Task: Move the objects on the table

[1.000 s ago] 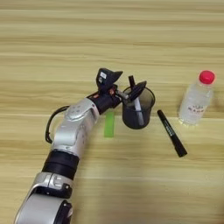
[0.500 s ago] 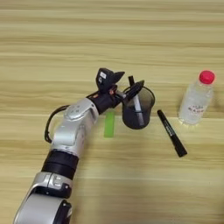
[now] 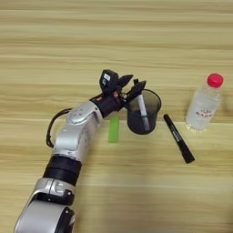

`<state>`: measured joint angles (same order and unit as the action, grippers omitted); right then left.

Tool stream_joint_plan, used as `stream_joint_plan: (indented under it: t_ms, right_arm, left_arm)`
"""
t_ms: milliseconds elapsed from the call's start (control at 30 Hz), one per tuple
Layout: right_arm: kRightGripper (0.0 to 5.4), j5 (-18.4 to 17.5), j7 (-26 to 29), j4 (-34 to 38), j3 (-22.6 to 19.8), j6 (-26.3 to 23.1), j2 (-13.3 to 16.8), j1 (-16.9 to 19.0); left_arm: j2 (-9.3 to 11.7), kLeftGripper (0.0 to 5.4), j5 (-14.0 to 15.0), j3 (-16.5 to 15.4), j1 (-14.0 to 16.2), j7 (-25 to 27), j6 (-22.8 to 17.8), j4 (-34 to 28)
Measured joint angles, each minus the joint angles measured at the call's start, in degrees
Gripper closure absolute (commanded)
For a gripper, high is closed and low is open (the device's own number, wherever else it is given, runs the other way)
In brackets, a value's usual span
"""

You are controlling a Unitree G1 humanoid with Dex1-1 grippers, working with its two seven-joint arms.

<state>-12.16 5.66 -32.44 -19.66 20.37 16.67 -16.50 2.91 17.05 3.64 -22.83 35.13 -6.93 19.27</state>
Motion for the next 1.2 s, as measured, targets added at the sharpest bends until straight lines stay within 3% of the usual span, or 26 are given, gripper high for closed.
stream_joint_plan:
  t_ms: [533, 1200]
  right_arm:
    - [0.00, -0.4, -0.1, 0.0, -0.1, 0.0, 0.0, 0.0]
    - [0.00, -0.5, -0.1, 0.0, -0.1, -0.1, -0.2, 0.0]
  left_arm:
    - [0.0, 4.65, 0.1, -0.3, -0.8, 0.6, 0.2, 0.5]
    - [0.0, 4.80, 0.9, -0.9, -1.1, 1.6, 0.3, 0.6]
